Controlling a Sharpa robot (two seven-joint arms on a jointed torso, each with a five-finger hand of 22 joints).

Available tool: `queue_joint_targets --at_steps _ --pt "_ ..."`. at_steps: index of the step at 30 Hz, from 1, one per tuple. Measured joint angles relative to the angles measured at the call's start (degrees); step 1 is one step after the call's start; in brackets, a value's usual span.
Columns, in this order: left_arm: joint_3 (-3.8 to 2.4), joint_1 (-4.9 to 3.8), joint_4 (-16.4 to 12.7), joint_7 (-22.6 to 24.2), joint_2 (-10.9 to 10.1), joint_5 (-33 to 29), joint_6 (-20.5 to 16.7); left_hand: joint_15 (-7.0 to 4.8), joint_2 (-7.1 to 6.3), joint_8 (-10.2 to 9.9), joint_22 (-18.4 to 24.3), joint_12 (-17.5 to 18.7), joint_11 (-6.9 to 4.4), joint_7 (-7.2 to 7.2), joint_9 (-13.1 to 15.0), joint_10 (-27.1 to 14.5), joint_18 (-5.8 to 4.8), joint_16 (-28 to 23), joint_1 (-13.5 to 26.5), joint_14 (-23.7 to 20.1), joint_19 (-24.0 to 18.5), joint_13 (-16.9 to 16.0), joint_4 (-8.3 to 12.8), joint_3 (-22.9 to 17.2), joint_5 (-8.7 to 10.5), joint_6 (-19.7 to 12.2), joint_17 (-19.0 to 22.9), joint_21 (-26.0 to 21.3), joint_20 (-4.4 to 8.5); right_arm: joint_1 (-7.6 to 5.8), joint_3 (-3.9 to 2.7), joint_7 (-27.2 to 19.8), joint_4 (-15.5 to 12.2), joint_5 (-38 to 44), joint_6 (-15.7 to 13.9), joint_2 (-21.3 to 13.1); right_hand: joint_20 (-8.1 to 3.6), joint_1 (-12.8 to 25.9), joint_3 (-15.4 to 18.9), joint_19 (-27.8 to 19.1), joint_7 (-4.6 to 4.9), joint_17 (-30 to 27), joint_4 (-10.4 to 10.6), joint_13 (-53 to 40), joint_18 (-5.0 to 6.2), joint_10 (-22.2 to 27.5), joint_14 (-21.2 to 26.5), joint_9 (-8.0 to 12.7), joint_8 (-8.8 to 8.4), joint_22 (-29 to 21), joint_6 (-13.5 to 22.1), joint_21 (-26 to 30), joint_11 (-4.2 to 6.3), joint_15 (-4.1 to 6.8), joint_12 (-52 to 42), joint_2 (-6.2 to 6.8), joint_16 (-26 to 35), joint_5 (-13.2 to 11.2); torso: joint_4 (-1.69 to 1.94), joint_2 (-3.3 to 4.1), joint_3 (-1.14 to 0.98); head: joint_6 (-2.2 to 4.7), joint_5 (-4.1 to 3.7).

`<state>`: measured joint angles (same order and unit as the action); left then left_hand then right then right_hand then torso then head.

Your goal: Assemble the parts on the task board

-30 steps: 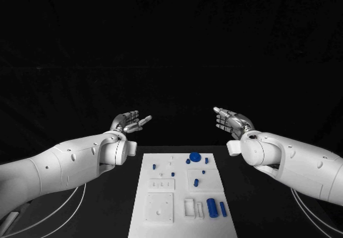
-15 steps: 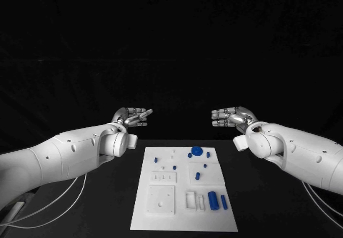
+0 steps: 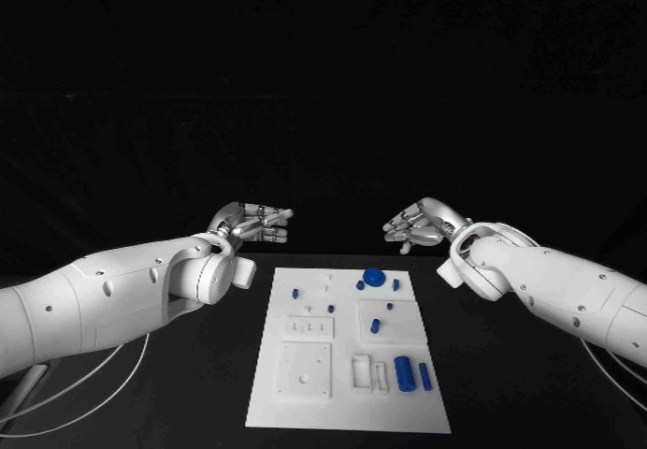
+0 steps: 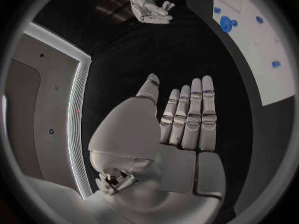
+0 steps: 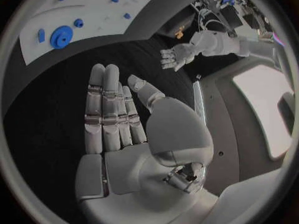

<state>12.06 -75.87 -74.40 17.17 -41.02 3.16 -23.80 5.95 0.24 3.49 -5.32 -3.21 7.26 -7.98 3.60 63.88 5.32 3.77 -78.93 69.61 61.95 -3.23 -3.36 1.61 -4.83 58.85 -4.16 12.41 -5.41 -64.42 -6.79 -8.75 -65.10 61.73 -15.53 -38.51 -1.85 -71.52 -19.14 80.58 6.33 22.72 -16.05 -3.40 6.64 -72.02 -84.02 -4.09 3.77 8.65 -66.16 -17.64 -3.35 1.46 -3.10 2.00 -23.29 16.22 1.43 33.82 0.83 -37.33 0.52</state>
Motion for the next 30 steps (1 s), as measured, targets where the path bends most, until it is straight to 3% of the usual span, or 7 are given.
queue_joint_targets --at_steps 5,7,14,19,23,27,30 --pt "-0.12 -0.53 -4.31 0.05 -2.22 0.4 0.85 0.0 0.0 0.0 0.11 0.0 0.0 -0.31 0.0 0.0 -0.01 0.0 0.0 0.0 0.0 -0.03 0.3 0.01 0.0 -0.31 0.0 0.0 0.0 0.03 0.0 1.85 -0.91 11.73 -0.35 0.7 -0.3 0.44 -1.59 0.07 -0.18 7.64 -0.06 0.0 0.99 -0.15 0.2 0.0 0.0 4.47 -0.17 -4.99 0.15 0.2 0.0 1.38 -8.21 -0.5 0.53 1.44 0.19 0.15 -0.47" --pt "-0.18 -0.66 -5.73 0.02 -3.02 0.6 1.23 0.0 0.0 0.0 0.11 0.0 0.22 -0.52 -0.01 -0.22 -0.01 0.0 0.0 0.0 0.0 -0.04 0.46 0.17 0.0 -0.52 0.0 0.05 0.0 0.07 0.0 2.99 -1.11 16.09 -0.58 1.15 -0.42 0.56 -3.28 -0.09 0.01 9.52 0.04 0.0 1.69 0.04 0.29 0.0 0.0 6.41 0.02 -6.86 -0.04 0.29 0.0 2.07 -10.82 -1.89 0.8 2.0 0.27 0.09 -0.64" --pt "-0.44 -1.04 -8.98 -0.36 -4.63 1.51 2.31 0.0 -0.39 0.0 0.11 0.0 0.42 -0.62 -0.01 -0.43 -0.01 0.0 0.39 0.0 0.0 -0.04 0.95 -0.01 0.0 -0.62 0.0 0.86 0.0 0.4 -0.02 6.95 -1.24 27.63 -1.7 2.46 -0.51 0.78 -6.8 -0.35 0.01 12.17 0.57 0.01 1.79 0.17 0.3 0.0 0.0 10.06 0.02 -9.84 -0.17 0.3 0.01 4.02 -16.43 -7.12 1.46 3.86 0.52 0.46 -1.15" --pt "-0.55 -1.12 -10.05 -0.58 -4.86 1.97 2.76 0.0 -0.48 0.0 0.11 0.0 0.42 -0.62 -0.01 -0.43 -0.07 0.0 0.48 0.0 0.63 -0.04 1.1 -0.16 0.0 -0.62 0.0 1.54 0.19 0.73 -0.01 8.85 -0.93 32.62 -2.56 3.39 -1.32 0.86 -8.1 0.3 0.01 13.05 1.43 -0.07 1.72 -0.29 0.3 0.0 0.0 11.82 0.02 -10.86 0.29 0.3 0.01 4.71 -19.73 -7.82 1.81 4.81 0.73 0.83 -1.27" --pt "-0.6 -1.17 -10.47 -0.74 -4.86 2.23 3.03 -0.01 -0.38 0.0 -0.05 0.0 0.62 -0.48 -0.01 -0.63 -0.08 0.0 0.85 0.0 0.97 -0.04 1.1 -0.16 0.0 -0.77 0.0 2.23 0.29 0.99 0.04 10.25 -0.78 35.78 -2.98 3.94 -1.39 1.34 -8.89 2.68 0.01 14.01 2.22 -0.07 0.23 -0.8 0.29 0.01 0.0 12.77 0.02 -11.2 0.4 0.3 0.01 5.39 -23.01 -8.01 2.05 5.54 0.85 1.06 -1.25" --pt "-0.61 -1.18 -10.69 -0.94 -4.84 2.39 3.29 -0.28 -0.55 0.0 -0.8 0.0 0.42 -0.61 -0.01 -0.84 -0.4 0.13 1.02 1.11 2.08 -0.04 1.25 -0.31 0.0 -1.04 -0.51 3.91 0.77 1.17 0.08 11.49 -0.52 38.06 -2.97 4.34 -1.51 2.22 -9.09 3.19 -0.27 14.62 2.64 -0.17 -0.06 -2.33 0.09 0.01 0.0 13.69 0.3 -12.06 0.87 0.5 0.03 6.37 -25.21 -5.33 2.29 6.14 0.96 1.26 -1.42" --pt "-0.64 -1.2 -10.8 -1.11 -4.84 2.49 3.46 -0.69 -0.62 0.0 -2.09 0.0 0.28 -0.61 -0.02 -0.97 0.48 0.18 1.08 1.8 2.46 -0.03 1.28 -0.34 0.0 -1.04 -1.69 6.47 1.02 1.36 0.16 12.32 -0.46 39.36 -2.91 4.58 -1.51 2.27 -9.25 3.19 -0.36 14.72 2.93 -0.17 -0.06 -1.35 0.22 0.01 0.0 14.44 0.39 -12.07 0.5 0.37 0.03 6.42 -26.37 -4.69 2.46 6.55 1.05 1.39 -1.59"
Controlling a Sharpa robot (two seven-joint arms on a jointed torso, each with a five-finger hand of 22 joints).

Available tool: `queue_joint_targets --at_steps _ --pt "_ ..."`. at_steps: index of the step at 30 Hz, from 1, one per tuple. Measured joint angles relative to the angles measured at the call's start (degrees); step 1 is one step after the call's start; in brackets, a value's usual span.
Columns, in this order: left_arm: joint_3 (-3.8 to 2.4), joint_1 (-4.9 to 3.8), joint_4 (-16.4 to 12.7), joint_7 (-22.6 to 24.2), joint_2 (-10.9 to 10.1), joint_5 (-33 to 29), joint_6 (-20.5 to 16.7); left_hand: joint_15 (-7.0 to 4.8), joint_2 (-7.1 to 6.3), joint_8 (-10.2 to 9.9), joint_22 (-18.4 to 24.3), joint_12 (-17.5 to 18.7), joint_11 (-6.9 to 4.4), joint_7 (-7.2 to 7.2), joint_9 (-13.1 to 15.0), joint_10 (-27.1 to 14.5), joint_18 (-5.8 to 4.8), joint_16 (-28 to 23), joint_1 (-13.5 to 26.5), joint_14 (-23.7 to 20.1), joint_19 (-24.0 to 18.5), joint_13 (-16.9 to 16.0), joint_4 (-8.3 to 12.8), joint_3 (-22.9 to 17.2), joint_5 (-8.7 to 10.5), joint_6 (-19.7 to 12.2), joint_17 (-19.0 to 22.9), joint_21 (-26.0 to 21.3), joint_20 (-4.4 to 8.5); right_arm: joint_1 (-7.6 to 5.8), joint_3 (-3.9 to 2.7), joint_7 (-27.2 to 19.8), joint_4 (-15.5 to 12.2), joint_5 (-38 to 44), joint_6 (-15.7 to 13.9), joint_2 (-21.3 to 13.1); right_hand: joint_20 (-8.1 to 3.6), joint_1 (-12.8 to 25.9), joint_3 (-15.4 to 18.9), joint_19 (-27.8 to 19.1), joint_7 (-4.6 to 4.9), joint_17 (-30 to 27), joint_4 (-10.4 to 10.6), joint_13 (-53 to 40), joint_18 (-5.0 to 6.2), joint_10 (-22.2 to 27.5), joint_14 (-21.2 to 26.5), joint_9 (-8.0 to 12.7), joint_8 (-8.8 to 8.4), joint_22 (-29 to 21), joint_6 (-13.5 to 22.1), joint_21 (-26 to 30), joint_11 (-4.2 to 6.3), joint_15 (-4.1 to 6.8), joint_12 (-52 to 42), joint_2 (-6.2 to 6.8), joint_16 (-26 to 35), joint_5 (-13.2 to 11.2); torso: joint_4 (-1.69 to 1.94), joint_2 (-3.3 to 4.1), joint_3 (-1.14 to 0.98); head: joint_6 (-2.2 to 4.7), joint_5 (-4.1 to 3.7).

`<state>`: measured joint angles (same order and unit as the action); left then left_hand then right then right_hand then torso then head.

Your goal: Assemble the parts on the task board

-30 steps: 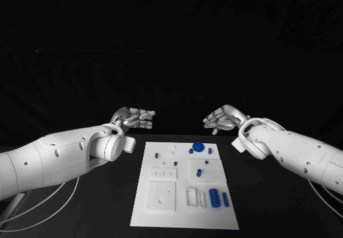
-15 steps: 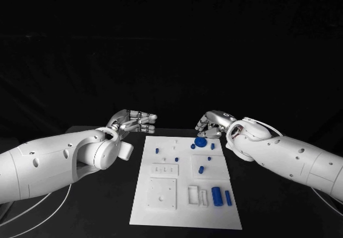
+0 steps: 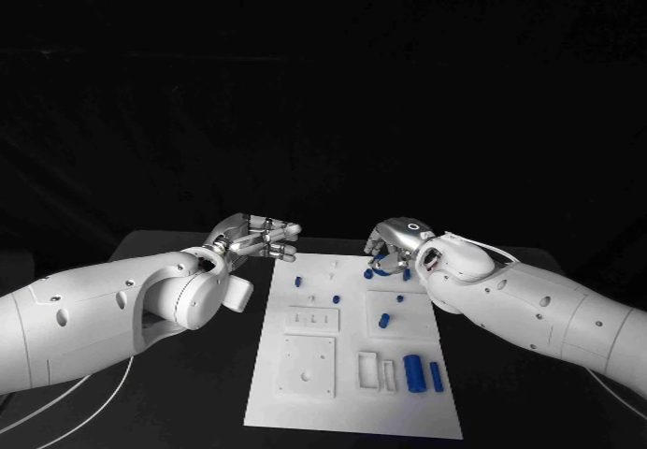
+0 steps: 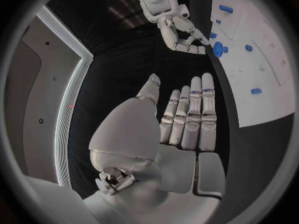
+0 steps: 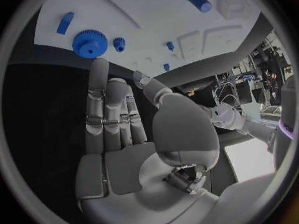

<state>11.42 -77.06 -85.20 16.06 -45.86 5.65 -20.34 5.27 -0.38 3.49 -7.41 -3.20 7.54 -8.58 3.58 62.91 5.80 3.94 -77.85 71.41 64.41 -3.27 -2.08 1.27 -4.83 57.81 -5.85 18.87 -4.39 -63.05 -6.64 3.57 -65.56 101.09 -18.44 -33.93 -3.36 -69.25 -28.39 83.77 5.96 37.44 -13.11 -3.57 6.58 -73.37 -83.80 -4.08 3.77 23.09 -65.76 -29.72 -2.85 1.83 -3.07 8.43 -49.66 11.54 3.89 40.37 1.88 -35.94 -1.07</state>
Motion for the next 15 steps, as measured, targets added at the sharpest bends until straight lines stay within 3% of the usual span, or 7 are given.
queue_joint_targets --at_steps 8,15 --pt "-0.06 -0.03 -0.17 -0.35 -0.01 0.11 0.32 -0.24 -0.46 0.0 -1.74 0.0 0.14 0.0 0.0 -0.27 0.0 0.67 0.46 0.56 -0.75 0.0 0.12 -0.12 0.0 0.0 -1.15 3.43 0.11 0.5 0.52 1.77 -0.06 2.53 0.54 0.35 0.72 -0.05 -0.73 0.27 0.14 -0.77 -0.25 0.09 0.01 5.44 0.69 0.0 0.0 1.28 0.25 -0.23 -1.66 -0.67 0.0 1.16 -1.56 -2.39 0.25 0.82 0.1 0.07 -0.18" --pt "-0.09 -0.06 -0.23 -0.55 0.03 0.16 0.48 -0.24 -0.45 0.0 -1.93 0.0 0.14 0.0 -0.01 -0.27 -0.01 0.67 0.45 0.56 -1.3 0.01 -0.1 -0.34 0.0 0.0 -1.24 3.95 0.16 0.68 1.07 2.8 0.14 4.11 1.24 0.63 1.13 -0.59 -0.73 0.26 0.32 -1.86 -0.25 0.09 -0.02 6.52 1.06 0.06 0.0 2.2 0.43 -0.23 -1.76 -1.03 0.0 1.7 -2.64 -3.55 0.32 1.42 0.16 0.19 -0.31"
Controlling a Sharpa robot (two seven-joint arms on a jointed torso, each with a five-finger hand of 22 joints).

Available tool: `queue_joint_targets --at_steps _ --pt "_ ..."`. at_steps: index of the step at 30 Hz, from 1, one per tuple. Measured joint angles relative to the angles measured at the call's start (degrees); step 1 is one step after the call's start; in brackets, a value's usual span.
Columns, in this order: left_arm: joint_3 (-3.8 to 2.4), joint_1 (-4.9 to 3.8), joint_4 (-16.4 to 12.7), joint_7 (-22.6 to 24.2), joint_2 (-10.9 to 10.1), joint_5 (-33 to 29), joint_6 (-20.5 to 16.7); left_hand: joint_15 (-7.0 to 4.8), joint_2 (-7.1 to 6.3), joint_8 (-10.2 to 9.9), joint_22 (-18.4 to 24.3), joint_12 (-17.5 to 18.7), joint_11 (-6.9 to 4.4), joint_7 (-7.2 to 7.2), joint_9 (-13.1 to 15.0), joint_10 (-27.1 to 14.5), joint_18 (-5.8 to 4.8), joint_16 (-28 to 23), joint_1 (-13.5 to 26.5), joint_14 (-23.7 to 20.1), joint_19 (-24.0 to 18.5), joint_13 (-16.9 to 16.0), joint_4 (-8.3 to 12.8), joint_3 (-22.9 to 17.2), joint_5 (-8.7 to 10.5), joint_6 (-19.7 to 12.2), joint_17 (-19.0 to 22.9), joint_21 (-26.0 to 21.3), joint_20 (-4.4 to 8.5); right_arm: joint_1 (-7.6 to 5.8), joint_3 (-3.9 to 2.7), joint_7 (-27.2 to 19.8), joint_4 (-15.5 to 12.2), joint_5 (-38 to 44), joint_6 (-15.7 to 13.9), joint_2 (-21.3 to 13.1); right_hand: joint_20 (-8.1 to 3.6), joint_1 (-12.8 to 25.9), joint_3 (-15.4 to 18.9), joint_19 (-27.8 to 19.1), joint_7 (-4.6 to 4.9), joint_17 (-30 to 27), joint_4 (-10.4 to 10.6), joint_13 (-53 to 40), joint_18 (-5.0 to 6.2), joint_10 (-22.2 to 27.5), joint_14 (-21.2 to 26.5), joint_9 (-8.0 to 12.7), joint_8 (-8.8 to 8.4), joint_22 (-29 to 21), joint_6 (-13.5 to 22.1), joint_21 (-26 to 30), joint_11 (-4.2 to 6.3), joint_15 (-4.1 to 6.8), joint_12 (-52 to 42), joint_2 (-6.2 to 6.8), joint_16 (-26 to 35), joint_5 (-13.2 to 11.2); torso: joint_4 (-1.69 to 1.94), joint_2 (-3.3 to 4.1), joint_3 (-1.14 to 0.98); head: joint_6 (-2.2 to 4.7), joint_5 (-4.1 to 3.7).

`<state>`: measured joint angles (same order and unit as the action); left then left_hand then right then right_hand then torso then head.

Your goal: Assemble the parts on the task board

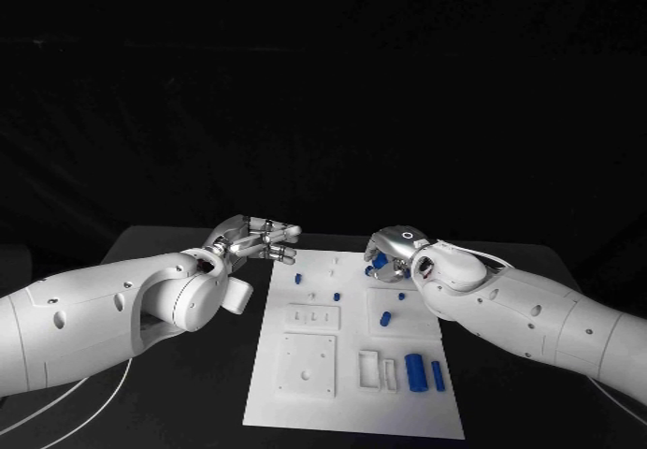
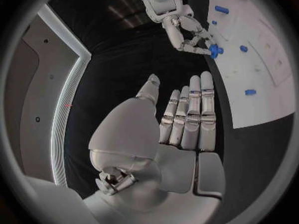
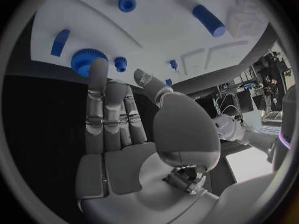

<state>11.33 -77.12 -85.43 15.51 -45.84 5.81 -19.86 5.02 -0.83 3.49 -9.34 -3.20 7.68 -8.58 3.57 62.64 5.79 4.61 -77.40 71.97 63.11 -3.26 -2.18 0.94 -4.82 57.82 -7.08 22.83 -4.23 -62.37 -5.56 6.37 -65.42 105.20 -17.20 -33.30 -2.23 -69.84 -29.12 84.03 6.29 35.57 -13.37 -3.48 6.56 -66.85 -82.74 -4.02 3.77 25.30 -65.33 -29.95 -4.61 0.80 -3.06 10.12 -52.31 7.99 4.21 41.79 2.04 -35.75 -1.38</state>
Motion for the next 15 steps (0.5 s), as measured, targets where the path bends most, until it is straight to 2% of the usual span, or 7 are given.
queue_joint_targets --at_steps 9,15 --pt "-0.01 -0.01 0.05 -0.21 0.06 0.03 0.07 0.0 -0.22 0.0 -0.11 0.0 0.0 -0.03 0.0 -0.41 -0.02 0.0 0.22 0.0 -0.15 0.0 -0.1 -0.1 0.0 -0.43 -0.05 0.23 0.03 0.1 0.35 0.72 0.27 1.24 0.46 0.26 0.0 0.01 -0.17 0.0 -0.03 -0.83 -0.17 0.0 0.0 0.0 0.0 0.0 0.0 0.9 0.38 0.26 0.0 0.0 0.0 -0.01 -0.5 -0.49 0.16 0.63 0.14 0.07 -0.19" --pt "-0.02 -0.01 0.2 -0.34 0.13 0.04 0.12 0.0 -0.45 0.0 -0.17 0.0 0.0 -0.21 -0.01 -0.41 -0.03 0.23 0.45 0.0 -0.15 0.01 -0.37 -0.37 0.0 -0.61 -0.11 0.64 0.03 0.19 0.42 1.47 0.59 1.9 0.51 0.39 0.0 -0.37 -3.24 0.0 -0.03 -1.44 -0.19 0.0 -0.03 0.0 0.2 0.0 0.0 2.39 0.38 0.26 0.0 -0.2 0.0 0.37 -0.9 -1.34 0.23 0.92 0.26 0.13 -0.26"
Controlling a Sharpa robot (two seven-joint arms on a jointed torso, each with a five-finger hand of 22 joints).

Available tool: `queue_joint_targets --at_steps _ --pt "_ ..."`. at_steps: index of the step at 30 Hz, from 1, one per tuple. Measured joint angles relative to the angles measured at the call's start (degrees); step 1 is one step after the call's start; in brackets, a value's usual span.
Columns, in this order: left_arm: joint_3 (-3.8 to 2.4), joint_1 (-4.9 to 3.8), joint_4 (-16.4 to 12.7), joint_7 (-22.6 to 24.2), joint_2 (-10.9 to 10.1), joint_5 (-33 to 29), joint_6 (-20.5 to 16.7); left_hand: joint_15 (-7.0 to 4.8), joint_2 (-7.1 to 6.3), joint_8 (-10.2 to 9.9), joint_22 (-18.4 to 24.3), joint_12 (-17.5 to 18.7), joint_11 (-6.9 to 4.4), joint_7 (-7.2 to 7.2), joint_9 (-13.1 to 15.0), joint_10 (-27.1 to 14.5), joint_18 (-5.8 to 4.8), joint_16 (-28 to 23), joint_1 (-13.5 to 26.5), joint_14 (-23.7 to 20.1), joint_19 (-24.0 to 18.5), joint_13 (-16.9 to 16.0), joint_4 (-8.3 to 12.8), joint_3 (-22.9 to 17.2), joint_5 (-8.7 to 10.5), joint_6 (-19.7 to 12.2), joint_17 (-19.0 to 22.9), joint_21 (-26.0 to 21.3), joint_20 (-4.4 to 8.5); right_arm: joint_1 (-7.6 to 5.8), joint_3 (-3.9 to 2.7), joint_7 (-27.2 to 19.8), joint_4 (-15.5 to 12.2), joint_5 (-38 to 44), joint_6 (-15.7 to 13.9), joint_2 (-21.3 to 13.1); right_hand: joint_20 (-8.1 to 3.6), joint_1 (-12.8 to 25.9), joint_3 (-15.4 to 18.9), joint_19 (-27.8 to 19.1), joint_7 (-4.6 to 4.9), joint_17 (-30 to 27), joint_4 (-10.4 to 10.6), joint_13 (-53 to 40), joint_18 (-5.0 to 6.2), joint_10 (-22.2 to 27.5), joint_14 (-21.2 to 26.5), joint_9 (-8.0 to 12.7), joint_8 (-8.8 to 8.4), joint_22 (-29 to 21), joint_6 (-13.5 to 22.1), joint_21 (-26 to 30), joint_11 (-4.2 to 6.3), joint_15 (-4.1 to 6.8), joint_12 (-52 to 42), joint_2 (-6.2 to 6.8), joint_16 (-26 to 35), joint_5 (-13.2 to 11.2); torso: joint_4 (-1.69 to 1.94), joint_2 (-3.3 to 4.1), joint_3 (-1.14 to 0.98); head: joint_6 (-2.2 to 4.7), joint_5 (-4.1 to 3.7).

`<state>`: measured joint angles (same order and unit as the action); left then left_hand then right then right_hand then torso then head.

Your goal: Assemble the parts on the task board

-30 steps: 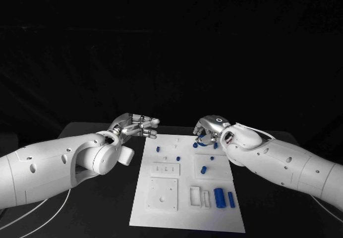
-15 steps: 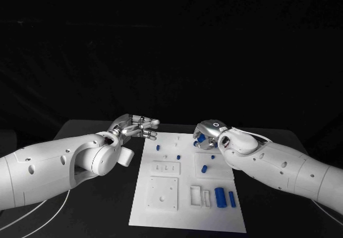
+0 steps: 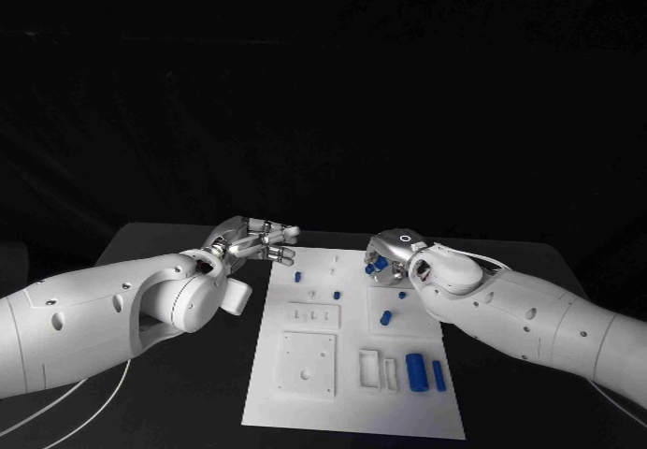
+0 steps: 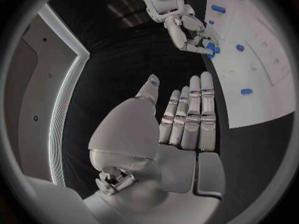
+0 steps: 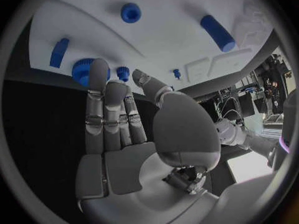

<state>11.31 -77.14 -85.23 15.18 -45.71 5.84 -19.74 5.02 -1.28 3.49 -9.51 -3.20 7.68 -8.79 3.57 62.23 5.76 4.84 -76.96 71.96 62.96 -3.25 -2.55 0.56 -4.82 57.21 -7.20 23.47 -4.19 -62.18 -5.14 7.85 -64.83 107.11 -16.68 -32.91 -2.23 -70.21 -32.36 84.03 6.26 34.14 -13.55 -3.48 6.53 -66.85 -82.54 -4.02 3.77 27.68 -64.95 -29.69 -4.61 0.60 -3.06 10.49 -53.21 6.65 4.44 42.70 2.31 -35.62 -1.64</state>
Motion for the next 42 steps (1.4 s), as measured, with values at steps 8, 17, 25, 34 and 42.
queue_joint_targets --at_steps 8,17,25,34,42 --pt "0.0 0.0 0.48 -0.21 0.26 0.01 0.14 0.0 0.0 0.0 0.01 0.0 0.0 0.0 0.0 0.0 0.0 0.0 0.0 0.0 -0.2 0.0 0.0 0.0 0.0 0.0 0.0 0.01 -0.2 0.04 0.03 1.08 0.09 0.94 -0.08 0.05 0.0 -0.3 -2.05 0.0 0.0 -0.28 0.12 0.0 0.96 0.0 0.0 0.0 0.0 1.9 0.0 0.0 0.0 0.0 0.0 0.3 -0.25 -0.29 0.02 0.33 0.14 0.13 -0.09" --pt "0.0 0.0 0.77 -0.38 0.32 0.02 0.33 0.0 0.0 0.0 0.01 0.0 0.0 0.0 0.0 0.0 -0.01 0.0 0.0 0.0 -0.2 0.0 0.0 0.0 0.0 0.0 0.01 0.01 -0.2 0.04 0.03 1.8 -0.21 1.59 -0.52 0.05 0.0 -0.3 -3.0 0.0 0.0 -0.43 0.74 -0.01 0.99 0.0 0.0 -0.01 0.0 3.57 0.0 0.42 0.0 0.0 0.0 0.3 -0.47 -0.51 0.0 0.57 0.18 0.16 -0.04" --pt "0.0 -0.01 0.9 -0.48 0.39 0.03 0.43 0.0 0.0 0.0 0.02 0.0 0.0 0.0 0.0 0.0 -0.02 0.0 0.0 0.0 -0.2 0.01 0.0 0.0 0.0 0.0 0.01 0.0 -0.2 0.05 0.03 1.84 -0.43 1.65 -0.74 0.14 0.0 -0.3 -3.16 0.0 0.16 -0.42 0.9 -0.01 0.98 -0.44 0.0 0.0 0.0 3.85 -0.17 0.65 0.01 0.0 0.0 0.3 -0.47 -0.88 0.02 0.75 0.25 0.17 0.01" --pt "0.0 -0.01 1.04 -0.58 0.56 0.03 0.53 0.0 0.0 0.0 0.02 0.0 0.0 0.0 -0.01 0.0 -0.02 0.0 0.0 0.0 -0.2 0.01 0.0 0.0 0.0 0.0 0.02 0.0 -0.2 0.05 0.03 1.82 0.18 1.58 -0.8 0.63 0.0 -0.91 -4.58 0.0 0.16 -0.42 0.9 -0.01 0.96 -0.43 0.0 -0.01 0.0 4.94 -0.16 0.65 0.01 0.0 0.0 -0.31 -0.7 -2.04 0.04 0.96 0.35 0.2 0.01" --pt "0.0 -0.01 1.18 -0.69 0.64 0.04 0.63 0.0 0.0 0.0 0.03 0.0 0.21 0.0 -0.01 -0.21 -0.04 0.0 0.0 0.0 -0.41 0.01 -0.25 -0.25 0.0 0.0 -0.08 0.47 0.0 0.06 0.03 1.82 0.63 1.56 -0.74 0.78 0.0 -1.21 -5.29 0.0 0.34 -0.47 0.83 -0.01 0.93 -1.85 0.19 -0.01 0.0 6.31 -0.36 1.09 0.31 0.2 0.0 -0.61 -0.69 -2.04 0.05 1.07 0.39 0.02 0.06"
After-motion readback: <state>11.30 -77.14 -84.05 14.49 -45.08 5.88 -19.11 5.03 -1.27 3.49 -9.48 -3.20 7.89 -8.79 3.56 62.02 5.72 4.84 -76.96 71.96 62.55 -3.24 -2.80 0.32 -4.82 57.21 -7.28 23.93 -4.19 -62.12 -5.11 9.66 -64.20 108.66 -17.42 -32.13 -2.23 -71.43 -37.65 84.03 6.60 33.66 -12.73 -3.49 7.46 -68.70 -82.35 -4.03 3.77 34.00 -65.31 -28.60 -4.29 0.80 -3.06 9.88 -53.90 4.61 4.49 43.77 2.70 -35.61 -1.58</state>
